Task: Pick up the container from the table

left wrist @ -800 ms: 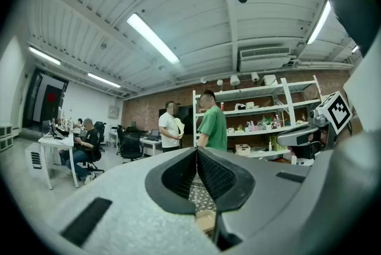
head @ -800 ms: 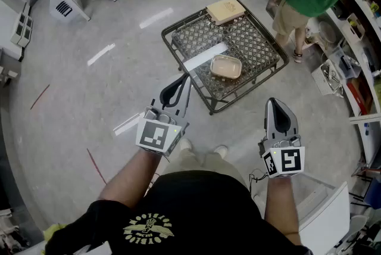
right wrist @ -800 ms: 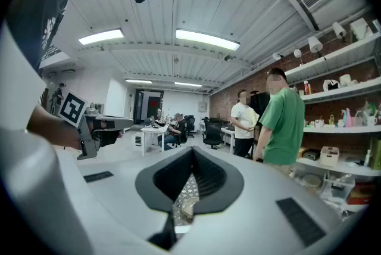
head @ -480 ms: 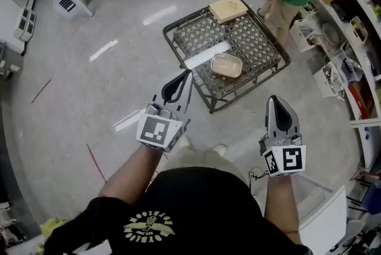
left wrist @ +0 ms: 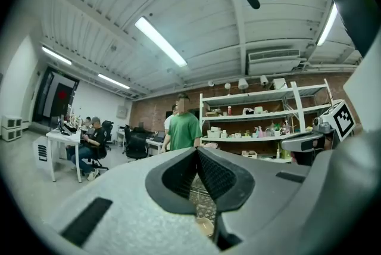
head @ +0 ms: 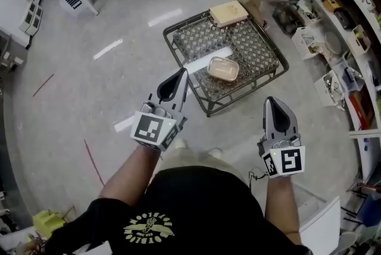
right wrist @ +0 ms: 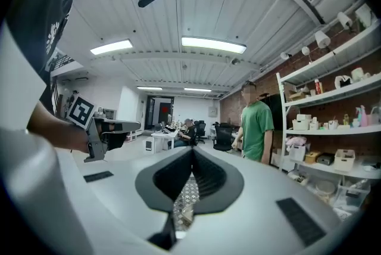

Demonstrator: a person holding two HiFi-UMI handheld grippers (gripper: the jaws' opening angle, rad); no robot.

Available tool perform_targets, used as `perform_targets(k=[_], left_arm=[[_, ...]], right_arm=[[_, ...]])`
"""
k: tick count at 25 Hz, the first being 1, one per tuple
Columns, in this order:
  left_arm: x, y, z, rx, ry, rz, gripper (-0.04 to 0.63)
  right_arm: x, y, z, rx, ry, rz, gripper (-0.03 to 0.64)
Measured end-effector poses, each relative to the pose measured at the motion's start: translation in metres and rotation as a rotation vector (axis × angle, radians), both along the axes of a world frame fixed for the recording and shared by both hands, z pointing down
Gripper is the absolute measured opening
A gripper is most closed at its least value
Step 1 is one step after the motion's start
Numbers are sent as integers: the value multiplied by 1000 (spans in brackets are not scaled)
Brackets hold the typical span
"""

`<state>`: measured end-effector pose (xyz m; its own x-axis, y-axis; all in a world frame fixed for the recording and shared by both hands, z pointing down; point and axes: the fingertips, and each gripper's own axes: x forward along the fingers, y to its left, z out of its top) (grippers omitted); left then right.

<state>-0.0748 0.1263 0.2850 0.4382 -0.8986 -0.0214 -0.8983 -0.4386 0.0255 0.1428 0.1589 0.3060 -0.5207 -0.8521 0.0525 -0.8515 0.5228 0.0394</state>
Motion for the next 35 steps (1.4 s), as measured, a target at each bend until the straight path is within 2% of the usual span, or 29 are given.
perform_targets(k=[7, 13, 18, 27, 35], left_arm=[[16, 16, -8, 11, -36, -6, 9], [14, 18, -9, -14, -27, -39, 9], [16, 14, -5, -12, -50, -25, 9], [1, -12, 0, -33, -59, -2, 9], [-16, -60, 6, -38, -61, 17, 9]], right_arm=[[12, 2, 1, -11, -37, -61, 11], [16, 2, -1, -15, -47, -65, 11], [23, -1, 2, -15, -52, -35, 11], [11, -29, 5, -35, -56, -8, 11], [-3, -72, 8, -41, -52, 24, 11]])
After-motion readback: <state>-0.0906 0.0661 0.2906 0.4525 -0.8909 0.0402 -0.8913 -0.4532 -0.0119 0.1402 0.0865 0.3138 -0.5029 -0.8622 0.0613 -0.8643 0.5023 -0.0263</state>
